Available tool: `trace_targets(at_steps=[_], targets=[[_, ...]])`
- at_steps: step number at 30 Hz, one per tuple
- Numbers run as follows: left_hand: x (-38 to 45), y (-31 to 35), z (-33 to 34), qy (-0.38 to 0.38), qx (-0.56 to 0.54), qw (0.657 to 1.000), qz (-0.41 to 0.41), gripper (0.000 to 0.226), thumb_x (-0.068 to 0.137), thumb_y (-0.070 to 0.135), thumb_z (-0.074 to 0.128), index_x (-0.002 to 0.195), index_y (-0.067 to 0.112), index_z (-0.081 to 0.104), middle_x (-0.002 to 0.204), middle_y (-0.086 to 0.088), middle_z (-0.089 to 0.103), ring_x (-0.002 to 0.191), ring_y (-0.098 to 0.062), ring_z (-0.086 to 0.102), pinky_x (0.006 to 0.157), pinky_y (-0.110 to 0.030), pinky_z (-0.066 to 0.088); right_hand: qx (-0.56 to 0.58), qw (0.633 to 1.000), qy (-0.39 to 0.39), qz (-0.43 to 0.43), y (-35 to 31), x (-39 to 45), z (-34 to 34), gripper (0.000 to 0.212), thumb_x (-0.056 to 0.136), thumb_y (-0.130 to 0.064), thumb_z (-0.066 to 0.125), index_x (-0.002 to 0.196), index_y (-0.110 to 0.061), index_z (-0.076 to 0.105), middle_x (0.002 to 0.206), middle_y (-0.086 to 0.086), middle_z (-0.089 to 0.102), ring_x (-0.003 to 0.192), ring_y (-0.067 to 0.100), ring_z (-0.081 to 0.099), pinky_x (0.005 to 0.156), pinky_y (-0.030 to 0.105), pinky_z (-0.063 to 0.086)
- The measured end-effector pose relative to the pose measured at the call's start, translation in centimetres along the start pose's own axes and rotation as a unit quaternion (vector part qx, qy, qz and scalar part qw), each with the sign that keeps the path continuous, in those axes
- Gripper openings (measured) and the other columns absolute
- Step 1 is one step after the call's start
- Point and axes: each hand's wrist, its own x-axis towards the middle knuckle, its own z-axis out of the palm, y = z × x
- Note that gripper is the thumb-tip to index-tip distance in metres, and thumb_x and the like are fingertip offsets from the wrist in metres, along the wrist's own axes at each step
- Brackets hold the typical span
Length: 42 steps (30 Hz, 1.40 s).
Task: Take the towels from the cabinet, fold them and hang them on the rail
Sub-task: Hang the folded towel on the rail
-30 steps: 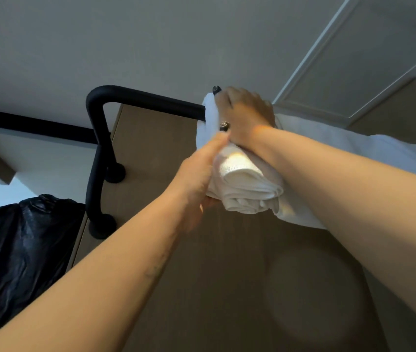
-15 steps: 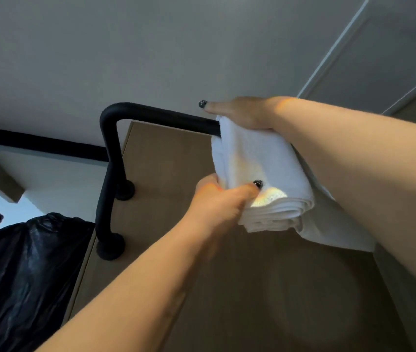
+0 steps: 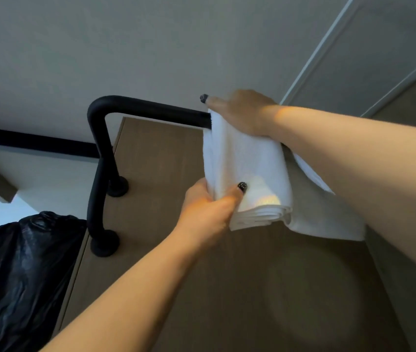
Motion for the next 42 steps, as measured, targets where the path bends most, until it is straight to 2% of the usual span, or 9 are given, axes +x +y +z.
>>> trace_targets(at_steps=[2,6,10,19,22,26,29,35,42], targets=[[-0.3,0.4,-0.5,0.005,0.037,0.999,-0.009,0.037,0.086,0.039,0.074,0.109,0.012,0.067,0.097,-0.004,0.074,0.086,-0.018,0.071,0.077,-0.035,0.060,0.007,1.000,-0.011,-0.008,0.4,-1.1,-0.3,0.055,0.090,-0.072,0.026,0.081,-0.026,0.054,0.088,-0.003,0.056,0.084,0.022,0.055,0.077,0.036,0.039],[-1.2,2.1,-0.8,0.026,0.120,0.992,-0.014,0.055,0.067,0.062,0.065,0.098,0.016,0.069,0.092,-0.003,0.073,0.080,-0.021,0.071,0.070,-0.040,0.061,-0.031,0.998,-0.030,-0.042,1.3,-3.8,-1.6,0.058,0.097,-0.060,0.035,0.140,-0.022,0.047,0.141,0.005,0.050,0.129,0.026,0.046,0.104,0.038,0.038],[-2.2,4.6,-0.9,0.026,0.187,0.982,-0.028,0.061,0.083,0.058,0.062,0.125,0.017,0.054,0.112,0.002,0.064,0.089,-0.014,0.064,0.066,-0.033,0.053,-0.057,0.995,-0.050,-0.066,1.6,-7.6,-2.5,0.068,0.100,-0.050,0.040,0.155,-0.017,0.019,0.162,0.005,0.022,0.147,0.023,0.022,0.118,0.038,0.022],[-4.9,10.5,-1.9,0.035,0.311,0.948,-0.054,0.064,0.101,0.047,0.042,0.153,0.013,0.027,0.154,-0.005,0.038,0.135,-0.023,0.041,0.091,-0.027,0.031,-0.054,0.988,-0.106,-0.100,1.6,-16.2,-5.0,0.069,0.102,-0.043,0.038,0.157,-0.014,0.007,0.165,-0.002,0.006,0.151,0.014,0.004,0.119,0.035,0.016],[-7.0,12.4,-1.8,0.020,0.339,0.938,-0.068,0.063,0.101,0.046,0.043,0.153,0.015,0.027,0.152,-0.004,0.040,0.127,-0.019,0.046,0.091,-0.026,0.031,-0.041,0.985,-0.133,-0.099,1.0,-18.4,-6.6,0.068,0.102,-0.043,0.038,0.156,-0.014,0.009,0.165,-0.002,0.008,0.151,0.017,0.007,0.119,0.037,0.019],[-10.3,14.4,-1.8,-0.001,0.394,0.915,-0.090,0.063,0.101,0.045,0.043,0.153,0.014,0.025,0.107,0.007,0.056,0.075,0.003,0.045,0.070,-0.025,0.036,-0.023,0.982,-0.162,-0.096,-0.4,-21.3,-8.7,0.066,0.101,-0.043,0.040,0.155,-0.015,0.014,0.162,0.000,0.016,0.147,0.022,0.020,0.116,0.042,0.028],[-12.8,15.9,-2.2,-0.019,0.432,0.895,-0.107,0.063,0.102,0.043,0.043,0.154,0.013,0.023,0.082,0.014,0.045,0.073,-0.004,0.045,0.068,-0.027,0.035,-0.010,0.979,-0.179,-0.092,-1.4,-23.5,-10.0,0.063,0.101,-0.043,0.041,0.152,-0.014,0.020,0.160,0.002,0.023,0.145,0.023,0.023,0.115,0.041,0.029],[-18.2,18.2,-3.9,-0.091,0.474,0.863,-0.151,0.066,0.102,0.044,0.042,0.155,0.014,0.019,0.141,-0.008,0.050,0.130,-0.024,0.047,0.091,-0.026,0.033,0.024,0.967,-0.245,-0.064,-3.4,-28.5,-10.7,0.073,0.100,-0.047,0.043,0.157,-0.016,0.009,0.165,-0.002,0.009,0.152,0.020,0.008,0.120,0.042,0.020],[-24.6,18.7,-7.9,-0.168,0.508,0.821,-0.198,0.071,0.101,0.045,0.042,0.157,0.014,0.011,0.156,-0.012,0.034,0.143,-0.026,0.034,0.115,-0.036,0.029,0.079,0.946,-0.313,-0.021,-7.7,-34.1,-10.3,0.076,0.101,-0.042,0.044,0.158,-0.015,0.001,0.166,-0.001,0.002,0.152,0.015,-0.002,0.123,0.037,0.008]])
